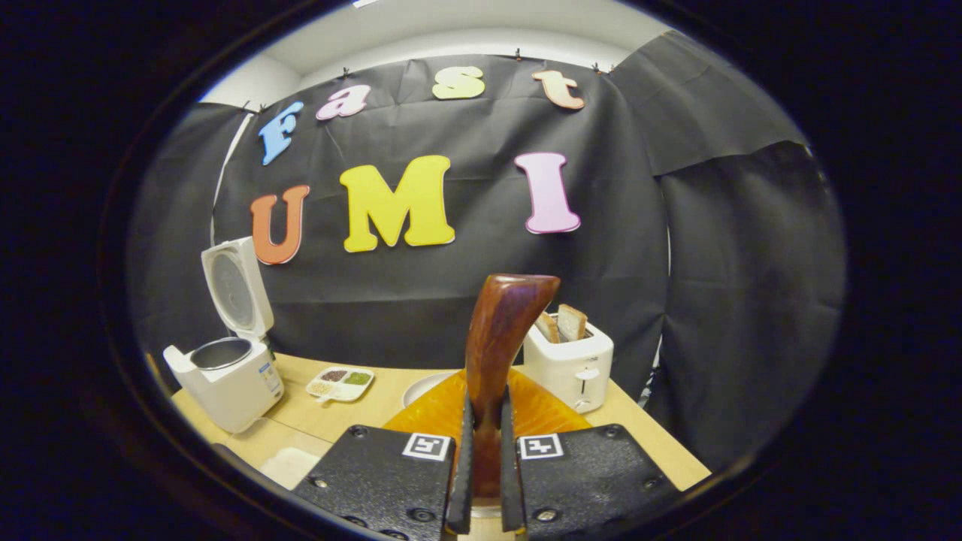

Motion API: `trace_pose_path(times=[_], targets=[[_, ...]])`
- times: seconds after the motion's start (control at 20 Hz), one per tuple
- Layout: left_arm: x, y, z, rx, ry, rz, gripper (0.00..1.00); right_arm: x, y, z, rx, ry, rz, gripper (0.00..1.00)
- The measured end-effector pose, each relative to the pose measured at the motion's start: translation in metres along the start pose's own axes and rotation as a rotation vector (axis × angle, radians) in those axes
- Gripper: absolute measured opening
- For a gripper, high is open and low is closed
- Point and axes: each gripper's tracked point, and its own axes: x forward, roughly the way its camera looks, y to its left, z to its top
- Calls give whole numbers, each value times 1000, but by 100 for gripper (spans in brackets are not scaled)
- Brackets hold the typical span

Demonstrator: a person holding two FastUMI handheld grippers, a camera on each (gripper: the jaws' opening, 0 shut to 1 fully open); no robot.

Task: Close the left gripper, press the button to open the rice cooker; take a wooden spoon from the chopstick holder with the right hand, scoop a spoonful of rice and pour it into the rice cooker, then put the wooden spoon back into the chopstick holder.

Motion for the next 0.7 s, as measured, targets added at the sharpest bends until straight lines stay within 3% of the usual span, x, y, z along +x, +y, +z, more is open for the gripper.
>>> trace_pose_path(times=[0.15,0.3,0.45,0.7], targets=[[0,-5,0,-13,5,-13,94,-2,0,2,33,-18,34,23],[5,2,4,-27,5,8,94,-5,-23,4,51,-50,-14,55],[10,9,10,-29,-5,26,94,-9,-33,15,50,-77,-56,58],[20,29,26,-60,-28,44,94,-27,-31,21,73,-82,-42,82]])
